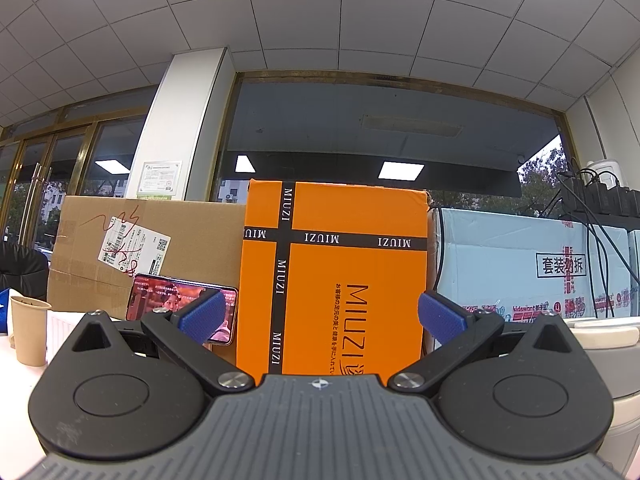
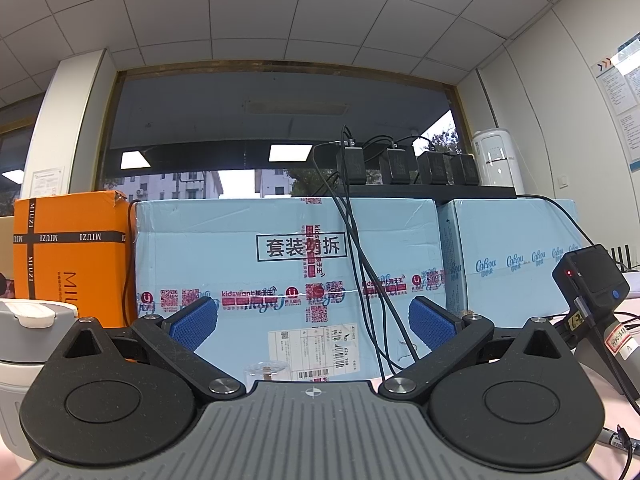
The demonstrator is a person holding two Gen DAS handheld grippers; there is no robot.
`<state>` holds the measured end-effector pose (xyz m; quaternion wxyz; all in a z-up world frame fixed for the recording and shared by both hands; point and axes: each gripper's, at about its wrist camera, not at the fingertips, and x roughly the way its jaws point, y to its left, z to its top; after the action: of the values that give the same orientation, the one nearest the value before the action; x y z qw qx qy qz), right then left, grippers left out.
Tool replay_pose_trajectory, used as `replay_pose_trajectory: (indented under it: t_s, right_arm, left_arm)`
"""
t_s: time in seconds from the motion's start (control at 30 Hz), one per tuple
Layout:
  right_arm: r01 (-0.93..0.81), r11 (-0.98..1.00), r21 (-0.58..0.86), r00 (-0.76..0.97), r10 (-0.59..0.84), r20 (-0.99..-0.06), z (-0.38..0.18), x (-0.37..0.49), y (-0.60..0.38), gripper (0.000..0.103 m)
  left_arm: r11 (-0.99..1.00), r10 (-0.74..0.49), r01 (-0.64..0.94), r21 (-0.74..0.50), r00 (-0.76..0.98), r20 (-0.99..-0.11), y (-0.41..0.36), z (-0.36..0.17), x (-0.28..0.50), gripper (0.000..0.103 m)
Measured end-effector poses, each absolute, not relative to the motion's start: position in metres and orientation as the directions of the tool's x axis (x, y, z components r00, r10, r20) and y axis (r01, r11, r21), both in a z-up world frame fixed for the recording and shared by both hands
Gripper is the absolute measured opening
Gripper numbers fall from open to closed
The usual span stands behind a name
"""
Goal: Clean container
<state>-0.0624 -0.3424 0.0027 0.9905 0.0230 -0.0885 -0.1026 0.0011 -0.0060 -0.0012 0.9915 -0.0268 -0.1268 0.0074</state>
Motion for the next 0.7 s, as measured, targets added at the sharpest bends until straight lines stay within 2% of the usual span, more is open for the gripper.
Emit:
replay_pose_trajectory:
  t_s: [0.7]
  right_arm:
    - [0.19,0.975,0.115,0.951,-0.212,0.227,0.004,-0.075,-0.349,0.103]
  left_arm:
    - [0.993,-0.029,0.069,-0.095,0.93,0.367,0.003,0.015,-0.024,0.103]
